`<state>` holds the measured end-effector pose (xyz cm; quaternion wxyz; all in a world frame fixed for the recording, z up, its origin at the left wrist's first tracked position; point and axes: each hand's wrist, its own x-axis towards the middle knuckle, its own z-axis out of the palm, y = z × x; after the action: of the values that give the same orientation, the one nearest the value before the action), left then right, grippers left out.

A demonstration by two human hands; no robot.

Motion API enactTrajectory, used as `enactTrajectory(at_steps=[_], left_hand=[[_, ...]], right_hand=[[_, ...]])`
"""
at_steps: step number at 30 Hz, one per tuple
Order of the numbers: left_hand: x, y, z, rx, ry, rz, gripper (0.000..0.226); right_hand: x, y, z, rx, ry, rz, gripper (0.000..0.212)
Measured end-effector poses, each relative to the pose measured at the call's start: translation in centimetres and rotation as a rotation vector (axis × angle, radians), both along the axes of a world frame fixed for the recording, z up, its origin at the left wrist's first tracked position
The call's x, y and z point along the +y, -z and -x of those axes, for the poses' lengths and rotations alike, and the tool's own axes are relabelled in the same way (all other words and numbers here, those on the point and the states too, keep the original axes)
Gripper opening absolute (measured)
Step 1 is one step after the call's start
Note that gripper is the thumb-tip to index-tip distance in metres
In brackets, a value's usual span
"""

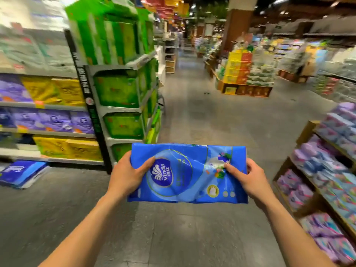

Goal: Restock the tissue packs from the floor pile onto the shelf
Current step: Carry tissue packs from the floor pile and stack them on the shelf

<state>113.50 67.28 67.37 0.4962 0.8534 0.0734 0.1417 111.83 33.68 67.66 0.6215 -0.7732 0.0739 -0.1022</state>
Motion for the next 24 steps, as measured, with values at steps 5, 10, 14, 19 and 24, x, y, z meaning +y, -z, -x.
enactTrajectory(at_steps=[5,10,14,19,24], left_hand=[[8.5,0.5,-7.3,0.001,-0.189,-0.016,0.044],[15.6,0.1,-13.5,0.000,-0.391,-0.007,0.050],[22.6,-0.9,-16.8,0.001,-0.589,-0.002,0.053],[33.3,-0.2,-18.9,0.018,-0.803,-0.008,0.048],[47.1,1.4,-21.6,-0.001,-0.946,-0.002,0.050]], right_hand=[[8.7,0.6,-14.6,-0.024,-0.211,0.014,0.024],[17.8,0.4,-28.0,-0.046,-0.444,0.044,0.031],[28.1,-0.9,-37.0,-0.043,-0.628,0.051,0.023],[42.5,-0.9,-44.4,-0.079,-0.836,0.058,0.027],[58.9,-0.4,-49.4,-0.057,-0.977,0.050,0.057]])
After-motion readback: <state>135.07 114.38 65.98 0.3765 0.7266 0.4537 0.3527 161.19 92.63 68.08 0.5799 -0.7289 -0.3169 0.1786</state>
